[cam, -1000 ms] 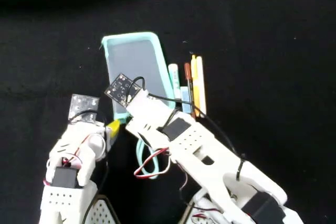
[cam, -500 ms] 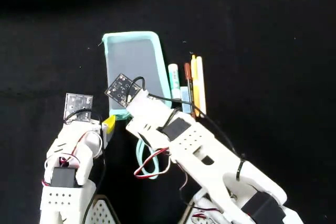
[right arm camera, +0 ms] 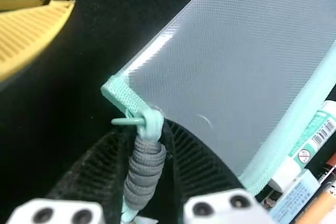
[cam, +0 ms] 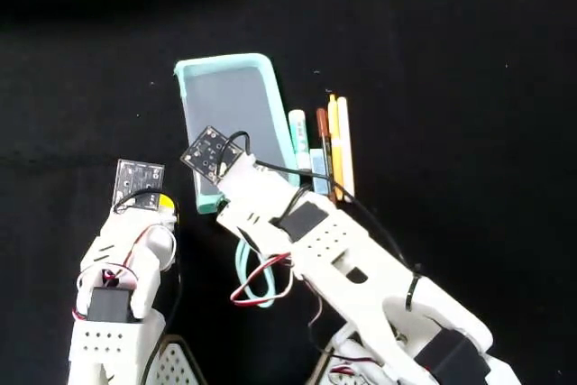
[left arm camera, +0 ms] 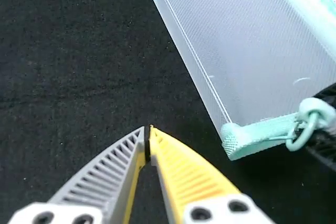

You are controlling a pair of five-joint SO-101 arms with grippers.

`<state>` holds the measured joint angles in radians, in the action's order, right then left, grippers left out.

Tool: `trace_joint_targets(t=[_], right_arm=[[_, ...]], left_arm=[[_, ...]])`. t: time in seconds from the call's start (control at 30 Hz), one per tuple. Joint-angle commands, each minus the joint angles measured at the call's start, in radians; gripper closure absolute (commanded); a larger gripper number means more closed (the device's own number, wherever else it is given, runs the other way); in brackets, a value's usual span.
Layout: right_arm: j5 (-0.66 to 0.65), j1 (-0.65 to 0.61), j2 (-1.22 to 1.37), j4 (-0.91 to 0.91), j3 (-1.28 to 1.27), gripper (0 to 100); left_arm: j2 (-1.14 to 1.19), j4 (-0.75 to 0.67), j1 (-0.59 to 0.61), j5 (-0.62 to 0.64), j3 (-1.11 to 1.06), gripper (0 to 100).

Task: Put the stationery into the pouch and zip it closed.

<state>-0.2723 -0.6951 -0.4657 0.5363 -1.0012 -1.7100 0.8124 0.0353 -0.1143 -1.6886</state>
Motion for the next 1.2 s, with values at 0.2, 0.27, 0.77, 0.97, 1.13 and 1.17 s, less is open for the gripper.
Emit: trace_joint_targets(t=[0.2,0.27,0.77,0.97,1.13,1.17], right_arm=[[-0.006,0.009,-0.041,0.003,0.010,98.7],[-0.006,0.009,-0.041,0.003,0.010,98.7],[-0.006,0.015,-0.041,0.000,0.012,98.7],[-0.006,0.014,-0.041,0.003,0.012,98.7],[-0.006,0.011,-0.041,0.003,0.010,98.7],[-0.006,0.011,-0.041,0.003,0.010,98.7]], left_arm=[[-0.009,0.068,-0.097,0.091,-0.002,78],[-0.009,0.064,-0.097,0.098,-0.001,79],[-0.011,0.219,-0.107,0.100,0.097,80],[-0.011,0.095,-0.104,0.100,0.010,79],[-0.003,0.005,-0.097,0.100,-0.016,79],[-0.002,0.000,-0.102,0.101,-0.016,79]])
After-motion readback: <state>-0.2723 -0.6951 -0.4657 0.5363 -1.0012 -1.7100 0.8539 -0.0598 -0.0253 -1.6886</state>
